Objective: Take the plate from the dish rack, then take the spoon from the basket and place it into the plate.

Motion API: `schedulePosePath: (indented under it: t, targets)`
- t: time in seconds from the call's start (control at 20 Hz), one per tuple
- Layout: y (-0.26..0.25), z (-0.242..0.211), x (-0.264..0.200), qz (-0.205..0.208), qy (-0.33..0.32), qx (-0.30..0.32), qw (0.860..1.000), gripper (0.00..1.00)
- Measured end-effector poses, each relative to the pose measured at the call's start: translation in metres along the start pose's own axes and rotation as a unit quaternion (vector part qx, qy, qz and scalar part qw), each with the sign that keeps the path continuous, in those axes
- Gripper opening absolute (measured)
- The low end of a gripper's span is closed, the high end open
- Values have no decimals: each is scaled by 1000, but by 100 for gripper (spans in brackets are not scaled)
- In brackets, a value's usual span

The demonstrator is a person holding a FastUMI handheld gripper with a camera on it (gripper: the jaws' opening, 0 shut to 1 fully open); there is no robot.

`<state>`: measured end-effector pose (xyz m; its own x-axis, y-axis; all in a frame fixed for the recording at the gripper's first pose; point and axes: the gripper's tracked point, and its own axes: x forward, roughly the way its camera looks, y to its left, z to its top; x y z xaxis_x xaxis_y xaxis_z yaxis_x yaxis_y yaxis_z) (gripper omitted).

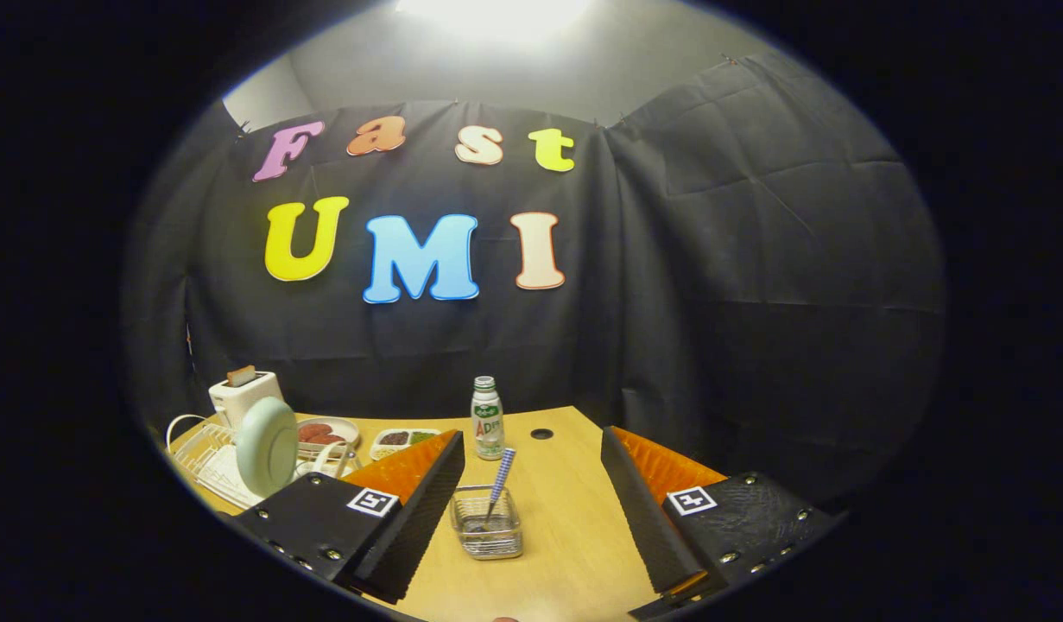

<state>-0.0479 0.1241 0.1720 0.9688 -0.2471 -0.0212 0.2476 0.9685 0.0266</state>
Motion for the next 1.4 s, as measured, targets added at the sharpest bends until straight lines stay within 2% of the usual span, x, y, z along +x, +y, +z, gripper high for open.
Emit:
schedulePosePath:
  t: [0.2, 0.5, 1.0, 1.4]
  targets:
    - [70, 11, -12, 56, 0, 13, 998, 98]
    - [157, 12, -12, 125, 8, -2, 992, 98]
    - [234, -26, 33, 139, 78, 23, 987, 98]
    - [281, -81, 71, 162, 161, 28, 973, 98]
